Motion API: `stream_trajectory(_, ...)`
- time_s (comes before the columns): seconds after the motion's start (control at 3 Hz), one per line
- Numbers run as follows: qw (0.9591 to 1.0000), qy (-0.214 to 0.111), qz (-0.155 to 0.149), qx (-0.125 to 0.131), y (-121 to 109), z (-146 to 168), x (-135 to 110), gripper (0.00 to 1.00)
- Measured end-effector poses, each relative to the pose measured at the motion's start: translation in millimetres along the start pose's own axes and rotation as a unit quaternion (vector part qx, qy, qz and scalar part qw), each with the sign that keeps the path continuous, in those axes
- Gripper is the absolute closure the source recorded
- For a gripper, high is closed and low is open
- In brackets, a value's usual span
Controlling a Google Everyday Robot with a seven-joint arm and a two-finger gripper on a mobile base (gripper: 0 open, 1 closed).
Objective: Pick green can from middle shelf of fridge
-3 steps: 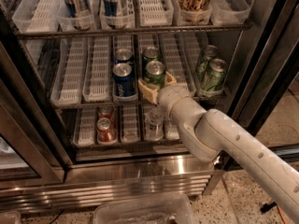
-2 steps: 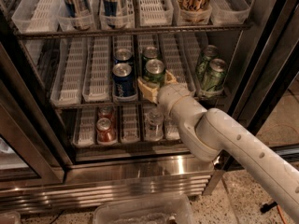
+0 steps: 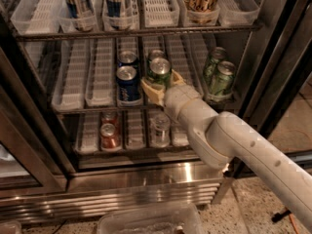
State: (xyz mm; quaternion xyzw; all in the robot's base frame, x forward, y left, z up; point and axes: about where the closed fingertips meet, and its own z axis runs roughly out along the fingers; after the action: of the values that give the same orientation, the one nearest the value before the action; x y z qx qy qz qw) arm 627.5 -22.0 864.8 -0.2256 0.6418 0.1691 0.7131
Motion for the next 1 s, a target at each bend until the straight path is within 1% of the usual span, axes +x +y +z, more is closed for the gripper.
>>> stream_trajectory(0.33,0.9997,-0.017,-0.013,-0.012,5.3,-13.2,-22.9,1.0)
stream_trajectory(0.67,0.9988,-0.02,0.001,-0.044,11.3,-19.7,-49.6,1.0)
stream_trajectory(1.0,0.9953,0.0,0.028,-0.093,22.9,-19.7,-70.9,1.0)
